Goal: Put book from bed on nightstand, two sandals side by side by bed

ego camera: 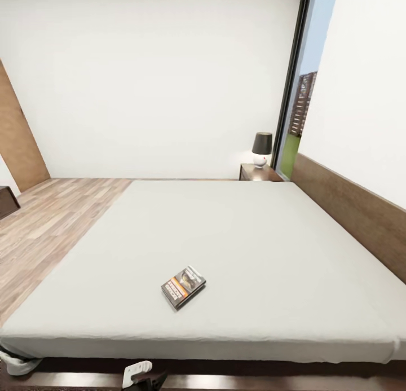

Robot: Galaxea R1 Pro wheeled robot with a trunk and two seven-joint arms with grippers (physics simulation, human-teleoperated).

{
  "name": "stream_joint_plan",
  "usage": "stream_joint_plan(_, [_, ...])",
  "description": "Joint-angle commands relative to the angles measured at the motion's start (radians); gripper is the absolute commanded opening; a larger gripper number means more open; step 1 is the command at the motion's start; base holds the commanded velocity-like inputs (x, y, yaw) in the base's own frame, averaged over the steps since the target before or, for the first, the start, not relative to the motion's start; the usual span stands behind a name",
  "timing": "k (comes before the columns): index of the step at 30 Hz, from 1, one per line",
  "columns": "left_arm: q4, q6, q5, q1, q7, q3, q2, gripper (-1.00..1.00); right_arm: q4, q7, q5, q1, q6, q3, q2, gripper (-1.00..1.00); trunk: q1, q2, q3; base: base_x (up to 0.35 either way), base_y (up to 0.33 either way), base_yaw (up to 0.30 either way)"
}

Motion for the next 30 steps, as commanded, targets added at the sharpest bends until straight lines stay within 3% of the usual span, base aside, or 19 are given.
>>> stream_joint_plan(1, [0.002,-0.001,-0.002,-0.001,-0.005,0.008,0.000,1.00,0.002,0.002,-0.005,-0.001,-0.005,0.006,-0.001,1.00,0.000,0.000,-0.001,0.005,-0.006,0.017])
stream_joint_plan(14, [0.002,-0.001,-0.003,-0.001,-0.006,0.007,0.000,1.00,0.001,0.003,-0.005,-0.001,-0.004,0.004,-0.001,1.00,0.000,0.000,-0.001,0.001,-0.001,0.002])
stream_joint_plan(30, [0.002,-0.001,-0.002,-0.001,-0.006,0.008,0.000,1.00,0.001,0.004,-0.006,-0.001,-0.002,0.004,-0.001,1.00,-0.061,0.112,0.049,0.000,0.000,0.000])
